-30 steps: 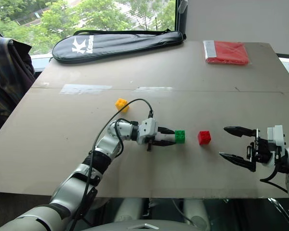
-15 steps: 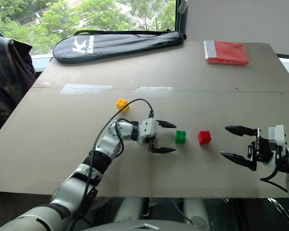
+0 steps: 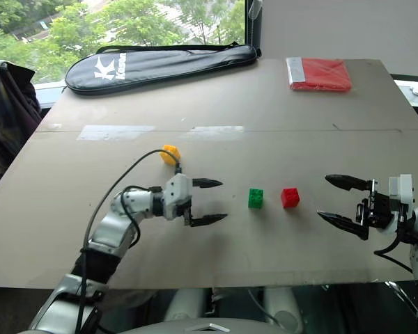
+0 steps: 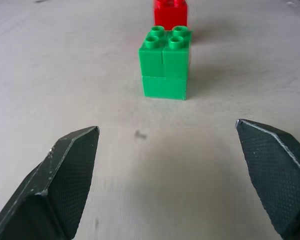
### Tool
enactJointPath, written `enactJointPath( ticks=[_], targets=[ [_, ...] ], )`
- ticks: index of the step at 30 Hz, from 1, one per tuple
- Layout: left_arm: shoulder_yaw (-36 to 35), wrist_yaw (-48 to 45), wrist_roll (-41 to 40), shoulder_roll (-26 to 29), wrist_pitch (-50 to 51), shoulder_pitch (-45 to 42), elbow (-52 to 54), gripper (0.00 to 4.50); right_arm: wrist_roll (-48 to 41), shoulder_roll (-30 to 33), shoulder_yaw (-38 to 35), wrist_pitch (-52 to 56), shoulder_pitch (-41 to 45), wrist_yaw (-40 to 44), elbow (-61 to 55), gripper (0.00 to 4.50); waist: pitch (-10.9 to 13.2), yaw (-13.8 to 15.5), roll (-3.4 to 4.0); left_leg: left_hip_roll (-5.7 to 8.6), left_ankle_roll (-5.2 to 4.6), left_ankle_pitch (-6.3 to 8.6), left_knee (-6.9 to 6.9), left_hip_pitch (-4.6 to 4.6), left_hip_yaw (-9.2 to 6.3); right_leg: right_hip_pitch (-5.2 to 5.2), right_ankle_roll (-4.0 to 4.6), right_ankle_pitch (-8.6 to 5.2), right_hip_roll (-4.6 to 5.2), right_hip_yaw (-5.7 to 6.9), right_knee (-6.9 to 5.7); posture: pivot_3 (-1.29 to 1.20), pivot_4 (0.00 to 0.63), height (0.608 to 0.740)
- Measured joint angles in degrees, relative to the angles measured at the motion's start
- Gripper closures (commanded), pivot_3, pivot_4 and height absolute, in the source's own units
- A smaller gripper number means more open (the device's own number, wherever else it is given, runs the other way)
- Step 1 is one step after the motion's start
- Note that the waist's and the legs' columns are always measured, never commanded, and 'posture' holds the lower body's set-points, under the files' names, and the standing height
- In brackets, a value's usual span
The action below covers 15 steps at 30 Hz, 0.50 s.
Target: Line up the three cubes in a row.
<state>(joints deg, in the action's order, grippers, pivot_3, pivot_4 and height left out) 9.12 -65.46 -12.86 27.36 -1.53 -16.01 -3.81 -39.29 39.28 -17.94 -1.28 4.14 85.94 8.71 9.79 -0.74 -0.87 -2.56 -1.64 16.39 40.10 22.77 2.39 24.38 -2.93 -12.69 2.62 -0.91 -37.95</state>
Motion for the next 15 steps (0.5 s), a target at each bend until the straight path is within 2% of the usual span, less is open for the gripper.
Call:
enactJointPath(
  ticks=[3, 8, 13, 15],
  targets=[
    [-7.1, 10.6, -3.2, -1.1, 7.8, 7.6, 12.3, 0.02, -0.4, -1.0, 0.1, 1.1, 1.7, -1.2, -0.3, 0.00, 0.0, 0.4, 0.00, 0.03, 0.00, 0.00, 0.01, 0.02, 0.02, -0.02, 0.07, -0.05, 0.13, 0.01, 0.04, 0.00, 0.150, 0.708],
    [-15.3, 29.9, -0.6, -5.6, 14.3, 13.2, 20.4, 0.02, -0.3, -1.4, 0.2, 1.4, 2.7, -1.3, -0.2, 0.00, 0.0, 0.8, -0.01, 0.28, -0.01, 0.00, 0.07, -0.07, 0.01, -0.14, 0.07, -0.05, 0.15, -0.01, 0.04, 0.00, 0.150, 0.708],
    [-17.9, 41.3, 4.9, -6.7, 16.2, 12.5, 18.0, 0.02, -0.2, -1.7, 1.3, 2.4, 4.8, -1.4, 0.1, 0.00, 0.0, 0.9, -0.01, 0.28, 0.00, -0.01, 0.06, -0.08, 0.09, -0.15, 0.08, -0.05, 0.05, 0.11, 0.01, 0.00, 0.150, 0.708],
    [-18.0, 43.2, 6.2, -6.7, 15.9, 11.1, 15.6, 0.02, -0.2, -1.9, 1.5, 2.5, 5.4, -1.5, 0.1, 0.00, 0.0, 1.1, -0.01, 0.28, 0.00, -0.01, 0.07, -0.06, 0.16, -0.15, 0.08, -0.04, 0.04, 0.13, 0.01, 0.00, 0.150, 0.708]
  ],
)
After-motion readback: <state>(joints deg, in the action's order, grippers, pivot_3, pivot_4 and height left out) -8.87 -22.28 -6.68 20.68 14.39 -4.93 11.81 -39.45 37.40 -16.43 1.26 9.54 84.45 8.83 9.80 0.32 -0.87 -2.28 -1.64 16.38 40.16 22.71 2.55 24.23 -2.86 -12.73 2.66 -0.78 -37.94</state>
